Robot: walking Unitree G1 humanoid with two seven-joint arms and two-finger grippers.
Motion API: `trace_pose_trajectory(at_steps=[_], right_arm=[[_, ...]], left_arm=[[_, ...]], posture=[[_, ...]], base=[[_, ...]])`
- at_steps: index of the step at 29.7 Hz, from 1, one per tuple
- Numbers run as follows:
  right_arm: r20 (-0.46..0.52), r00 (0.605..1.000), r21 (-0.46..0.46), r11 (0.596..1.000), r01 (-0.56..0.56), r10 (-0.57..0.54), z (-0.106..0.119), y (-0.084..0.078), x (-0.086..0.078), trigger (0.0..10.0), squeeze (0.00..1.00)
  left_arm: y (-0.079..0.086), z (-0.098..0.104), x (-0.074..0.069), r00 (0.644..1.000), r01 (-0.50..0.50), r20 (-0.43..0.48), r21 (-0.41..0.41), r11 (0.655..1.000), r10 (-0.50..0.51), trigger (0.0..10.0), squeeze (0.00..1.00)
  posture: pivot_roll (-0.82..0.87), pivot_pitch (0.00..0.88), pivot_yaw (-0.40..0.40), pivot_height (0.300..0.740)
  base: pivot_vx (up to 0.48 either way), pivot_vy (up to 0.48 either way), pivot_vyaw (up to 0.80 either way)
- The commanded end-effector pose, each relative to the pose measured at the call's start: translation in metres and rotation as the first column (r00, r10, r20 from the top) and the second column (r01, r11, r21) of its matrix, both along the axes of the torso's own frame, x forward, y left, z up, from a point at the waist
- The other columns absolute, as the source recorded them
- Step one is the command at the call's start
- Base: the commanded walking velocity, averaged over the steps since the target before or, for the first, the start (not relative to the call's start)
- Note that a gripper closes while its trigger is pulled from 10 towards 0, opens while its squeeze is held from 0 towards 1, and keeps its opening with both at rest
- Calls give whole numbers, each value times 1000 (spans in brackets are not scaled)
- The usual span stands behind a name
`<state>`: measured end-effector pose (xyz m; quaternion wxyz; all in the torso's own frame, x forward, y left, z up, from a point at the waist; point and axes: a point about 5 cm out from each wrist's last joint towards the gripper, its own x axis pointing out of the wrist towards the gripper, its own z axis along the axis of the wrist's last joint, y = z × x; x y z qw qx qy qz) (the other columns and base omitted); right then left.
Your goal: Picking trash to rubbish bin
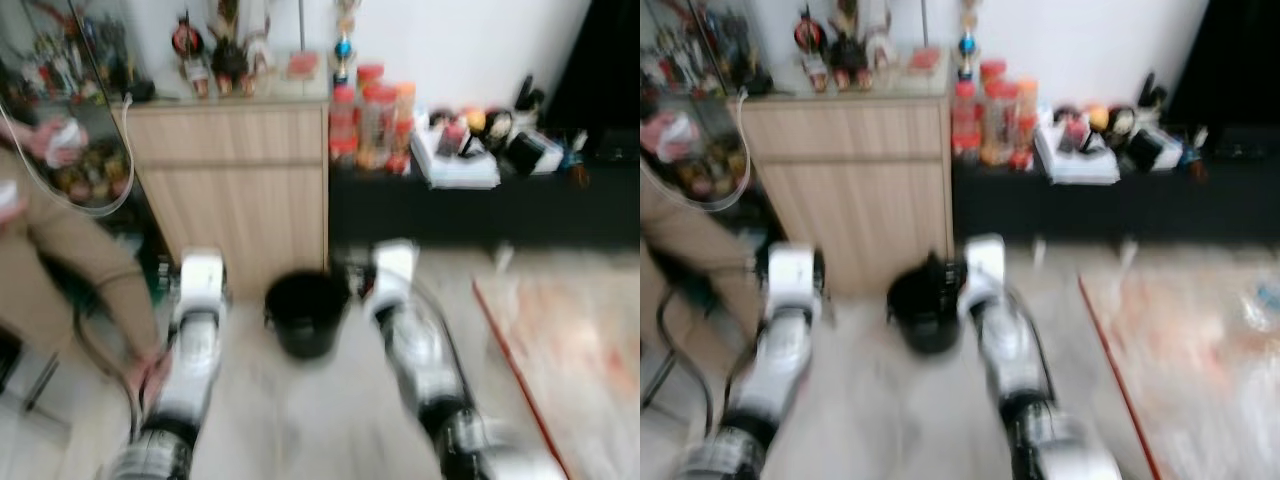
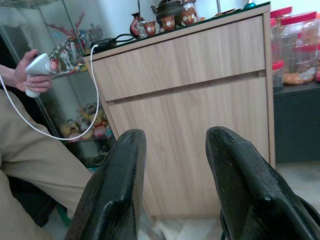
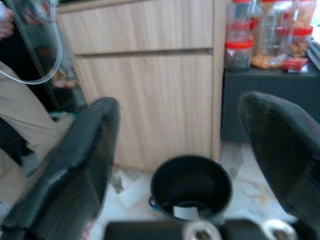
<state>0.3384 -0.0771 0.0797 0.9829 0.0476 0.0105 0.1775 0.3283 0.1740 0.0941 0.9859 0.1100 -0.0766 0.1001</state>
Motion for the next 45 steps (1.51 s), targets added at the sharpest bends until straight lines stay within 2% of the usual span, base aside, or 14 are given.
trace_pose_trajectory(at_steps=[1,13,45], right_arm=[[17,1000,3,1000,-12,12,5,4,2,10000,0],[17,1000,4,1000,-25,25,6,6,2,10000,0],[16,999,-15,999,-40,40,6,9,2,10000,0]], left_arm=[[0,9,4,999,1,34,-1,1000,-1,10000,0],[-2,10,4,999,10,46,-8,1000,-10,10000,0],[-6,16,5,997,24,71,-18,1000,-22,10000,0]], posture=[[29,0,7,740],[23,0,4,740],[23,0,0,740]], base=[[0,0,0],[0,0,-73],[0,0,-800]])
